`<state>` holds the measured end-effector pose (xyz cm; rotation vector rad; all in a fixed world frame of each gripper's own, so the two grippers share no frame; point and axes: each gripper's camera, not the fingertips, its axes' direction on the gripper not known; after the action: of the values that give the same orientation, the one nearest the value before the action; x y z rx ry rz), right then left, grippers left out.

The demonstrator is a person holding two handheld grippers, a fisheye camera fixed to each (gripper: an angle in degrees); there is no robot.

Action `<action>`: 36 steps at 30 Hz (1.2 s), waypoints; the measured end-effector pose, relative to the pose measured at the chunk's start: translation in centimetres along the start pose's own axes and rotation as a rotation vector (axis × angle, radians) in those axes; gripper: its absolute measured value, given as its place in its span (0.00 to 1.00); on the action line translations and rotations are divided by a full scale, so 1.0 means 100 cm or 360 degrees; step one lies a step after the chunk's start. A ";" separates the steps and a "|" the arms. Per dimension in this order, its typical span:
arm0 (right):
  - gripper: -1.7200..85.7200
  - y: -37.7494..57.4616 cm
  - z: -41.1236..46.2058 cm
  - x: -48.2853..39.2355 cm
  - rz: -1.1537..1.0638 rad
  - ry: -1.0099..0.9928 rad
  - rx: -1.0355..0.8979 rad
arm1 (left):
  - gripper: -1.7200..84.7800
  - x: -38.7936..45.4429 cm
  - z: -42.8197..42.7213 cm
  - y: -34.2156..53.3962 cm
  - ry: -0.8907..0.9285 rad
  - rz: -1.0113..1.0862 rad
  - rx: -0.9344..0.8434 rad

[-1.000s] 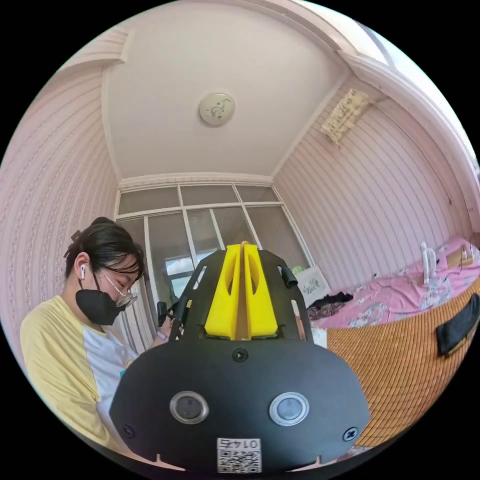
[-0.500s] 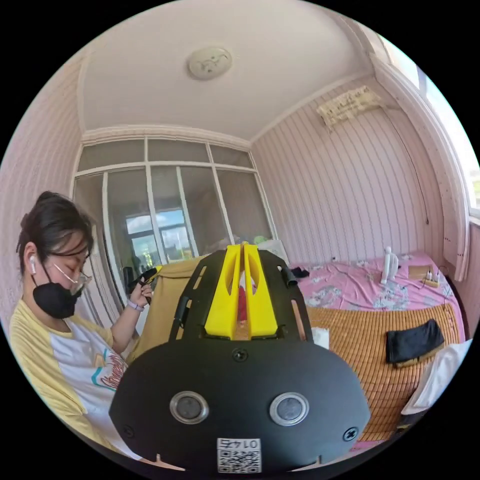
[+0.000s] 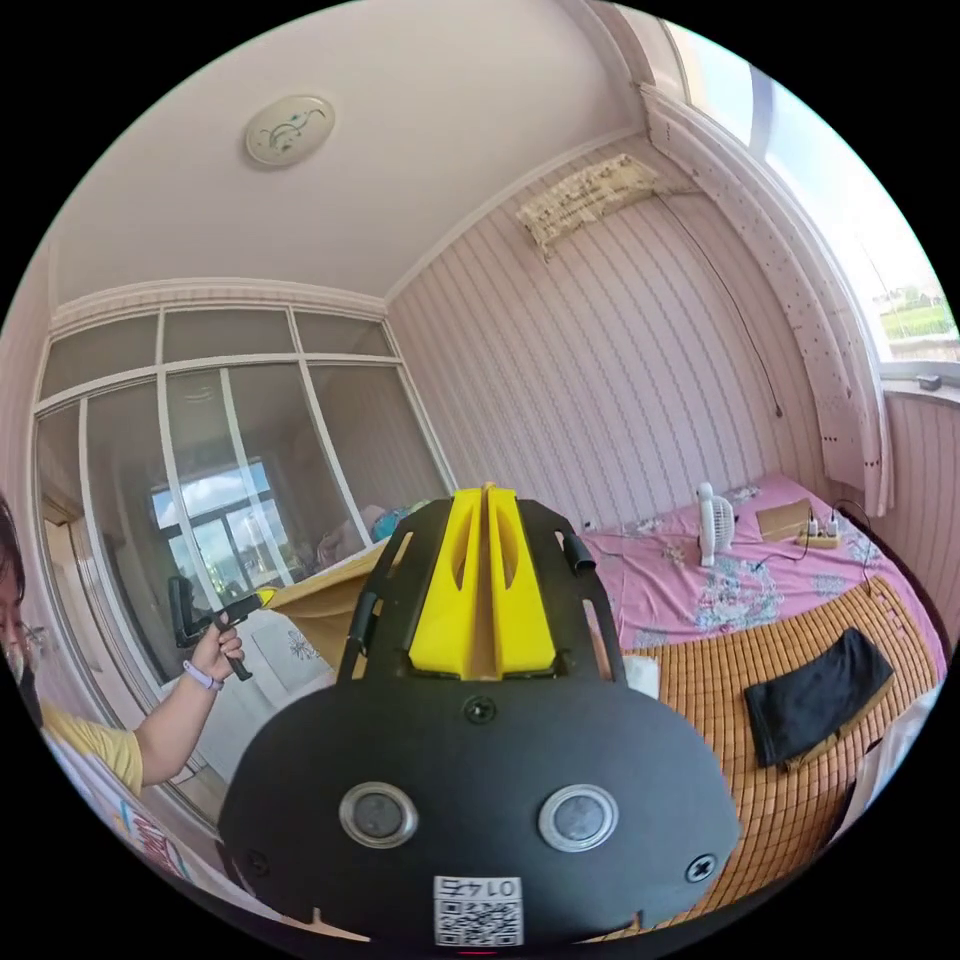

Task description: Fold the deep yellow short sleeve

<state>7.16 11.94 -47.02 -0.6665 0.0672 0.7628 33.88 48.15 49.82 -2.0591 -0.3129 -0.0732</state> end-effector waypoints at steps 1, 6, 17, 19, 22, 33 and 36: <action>0.02 0.001 -0.001 -0.001 -0.0024 -0.0015 0.0024 | 0.02 0.000 0.003 0.002 0.0003 0.0001 0.0016; 0.02 0.084 0.018 0.036 0.0012 0.0168 -0.0281 | 0.02 -0.027 0.082 0.081 0.0091 -0.0203 -0.0267; 0.03 0.348 0.074 0.130 0.0808 0.0458 -0.1231 | 0.03 -0.068 0.234 0.330 0.0190 -0.0860 -0.1110; 0.03 0.372 0.076 0.130 0.0874 0.0473 -0.1349 | 0.05 -0.068 0.242 0.358 0.0182 -0.0928 -0.1214; 0.03 0.389 0.077 0.118 0.0900 0.0492 -0.1482 | 0.07 -0.066 0.249 0.391 0.0224 -0.1039 -0.1354; 0.11 0.362 0.128 0.037 0.0566 0.0643 -0.1727 | 0.10 -0.032 0.251 0.404 0.0116 -0.0941 -0.1427; 0.11 0.366 0.167 0.016 0.0440 0.0652 -0.1923 | 0.10 -0.021 0.264 0.405 0.0060 -0.0901 -0.1480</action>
<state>-18.71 42.00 -53.81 -1.9926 0.0685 0.8852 39.99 52.18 2.02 -2.7966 -0.9699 -0.7145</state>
